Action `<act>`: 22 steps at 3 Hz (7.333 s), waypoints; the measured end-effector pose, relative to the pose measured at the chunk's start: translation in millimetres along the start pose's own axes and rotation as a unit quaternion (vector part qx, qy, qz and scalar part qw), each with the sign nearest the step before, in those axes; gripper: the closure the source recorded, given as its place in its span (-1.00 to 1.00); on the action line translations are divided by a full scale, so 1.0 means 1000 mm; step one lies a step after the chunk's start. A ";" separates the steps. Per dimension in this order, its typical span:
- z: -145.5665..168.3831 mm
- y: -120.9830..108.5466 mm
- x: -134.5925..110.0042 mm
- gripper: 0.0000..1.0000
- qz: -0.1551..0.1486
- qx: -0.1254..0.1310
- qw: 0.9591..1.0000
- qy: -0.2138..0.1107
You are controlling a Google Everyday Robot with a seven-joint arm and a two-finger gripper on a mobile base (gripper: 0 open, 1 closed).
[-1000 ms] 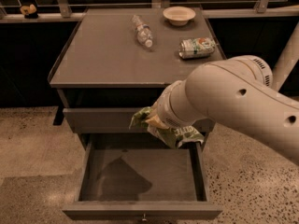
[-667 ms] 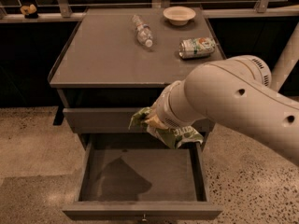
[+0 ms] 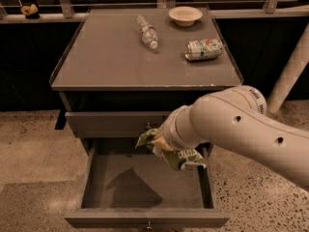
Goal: Place green jalapeno chip bag into middle drawer
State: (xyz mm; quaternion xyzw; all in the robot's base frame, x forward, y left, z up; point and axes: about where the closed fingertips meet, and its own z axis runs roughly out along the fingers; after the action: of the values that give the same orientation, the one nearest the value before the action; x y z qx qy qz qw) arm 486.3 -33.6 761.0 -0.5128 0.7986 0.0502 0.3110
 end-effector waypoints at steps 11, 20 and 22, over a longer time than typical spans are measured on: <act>0.175 -0.079 0.099 1.00 0.129 0.073 0.989 0.011; 0.340 -0.003 0.126 1.00 0.111 -0.001 0.994 0.010; 0.341 -0.003 0.126 0.65 0.110 -0.001 0.994 0.009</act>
Offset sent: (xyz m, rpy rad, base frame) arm 0.0060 0.0420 -0.0757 0.0944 0.0984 0.0159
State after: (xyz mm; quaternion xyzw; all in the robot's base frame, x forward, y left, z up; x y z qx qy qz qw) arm 605.2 1.6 418.9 -0.4226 0.8531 0.0802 0.2954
